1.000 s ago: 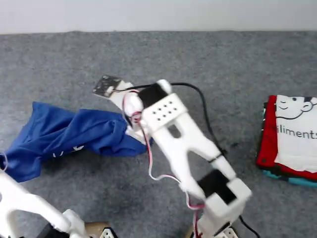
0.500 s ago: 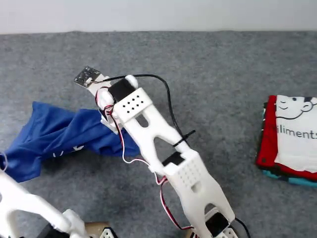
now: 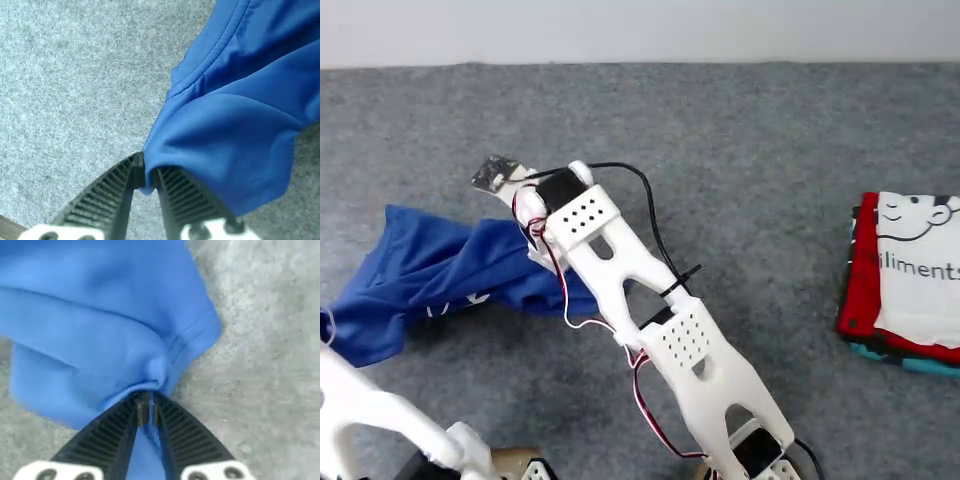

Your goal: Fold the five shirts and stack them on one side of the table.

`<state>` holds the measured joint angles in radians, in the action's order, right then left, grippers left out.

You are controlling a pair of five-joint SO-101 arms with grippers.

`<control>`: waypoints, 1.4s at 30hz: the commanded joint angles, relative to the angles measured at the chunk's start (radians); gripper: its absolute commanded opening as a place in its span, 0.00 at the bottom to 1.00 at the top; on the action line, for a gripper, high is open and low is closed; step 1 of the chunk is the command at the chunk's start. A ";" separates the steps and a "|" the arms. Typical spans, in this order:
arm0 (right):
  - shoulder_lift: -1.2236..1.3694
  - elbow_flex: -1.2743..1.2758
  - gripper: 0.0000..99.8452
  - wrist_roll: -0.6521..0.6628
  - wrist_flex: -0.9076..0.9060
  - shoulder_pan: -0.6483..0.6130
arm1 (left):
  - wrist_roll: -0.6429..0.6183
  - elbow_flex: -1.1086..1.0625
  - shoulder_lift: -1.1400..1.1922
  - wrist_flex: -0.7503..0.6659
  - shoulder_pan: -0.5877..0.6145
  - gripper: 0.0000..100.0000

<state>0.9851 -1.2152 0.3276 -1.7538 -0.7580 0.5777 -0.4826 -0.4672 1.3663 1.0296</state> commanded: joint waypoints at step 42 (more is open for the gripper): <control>-0.251 0.307 0.01 0.091 0.107 -0.054 | 0.008 0.130 -0.038 0.081 0.003 0.01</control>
<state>0.8147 -0.8009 0.3982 -1.5942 -0.8270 0.5777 -0.3936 -0.4672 1.4369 1.0296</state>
